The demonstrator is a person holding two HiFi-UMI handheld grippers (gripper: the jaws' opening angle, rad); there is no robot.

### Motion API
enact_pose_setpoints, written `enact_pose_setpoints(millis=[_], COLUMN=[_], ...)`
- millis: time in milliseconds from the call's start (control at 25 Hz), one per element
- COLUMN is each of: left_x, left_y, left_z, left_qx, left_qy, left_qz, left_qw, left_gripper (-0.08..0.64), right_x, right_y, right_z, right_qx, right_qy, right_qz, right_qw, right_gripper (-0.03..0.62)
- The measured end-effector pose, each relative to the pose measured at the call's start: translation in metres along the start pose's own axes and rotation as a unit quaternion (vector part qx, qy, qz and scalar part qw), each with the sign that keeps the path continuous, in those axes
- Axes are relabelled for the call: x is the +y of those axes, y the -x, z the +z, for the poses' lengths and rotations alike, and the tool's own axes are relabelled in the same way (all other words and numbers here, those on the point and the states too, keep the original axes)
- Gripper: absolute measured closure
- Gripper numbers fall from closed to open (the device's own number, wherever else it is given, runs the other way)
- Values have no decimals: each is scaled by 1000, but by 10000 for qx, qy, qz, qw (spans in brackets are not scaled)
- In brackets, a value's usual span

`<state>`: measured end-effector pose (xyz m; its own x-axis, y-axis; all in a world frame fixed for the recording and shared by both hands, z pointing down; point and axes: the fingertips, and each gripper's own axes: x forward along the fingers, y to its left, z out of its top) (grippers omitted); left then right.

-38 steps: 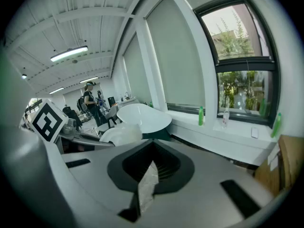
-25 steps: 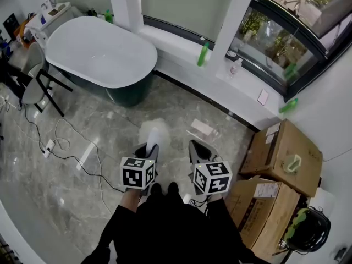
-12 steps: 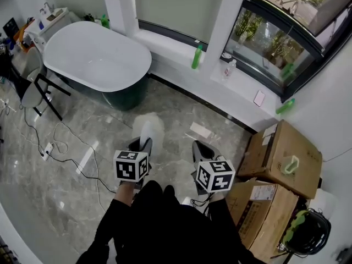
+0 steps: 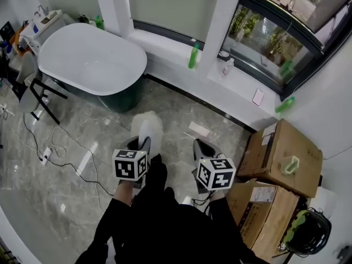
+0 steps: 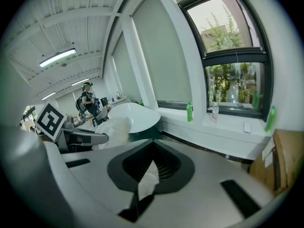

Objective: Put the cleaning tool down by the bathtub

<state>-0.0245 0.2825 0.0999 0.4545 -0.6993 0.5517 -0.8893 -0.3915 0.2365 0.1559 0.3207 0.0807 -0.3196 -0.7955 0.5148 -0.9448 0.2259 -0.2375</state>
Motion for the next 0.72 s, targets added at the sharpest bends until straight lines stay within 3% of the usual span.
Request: enact_pose_setpoints(millis=[720], left_x=[96], left_y=[-145], left_z=[69], left_qx=[567], left_qy=[118], left_qz=[-308], left_qw=[9978], left_gripper=[465], right_x=[-24], right_y=[-172], right_z=[63], right_qx=[683], right_qy=[-111], right_qz=[-212], right_qw=[9974], right_gripper=[592])
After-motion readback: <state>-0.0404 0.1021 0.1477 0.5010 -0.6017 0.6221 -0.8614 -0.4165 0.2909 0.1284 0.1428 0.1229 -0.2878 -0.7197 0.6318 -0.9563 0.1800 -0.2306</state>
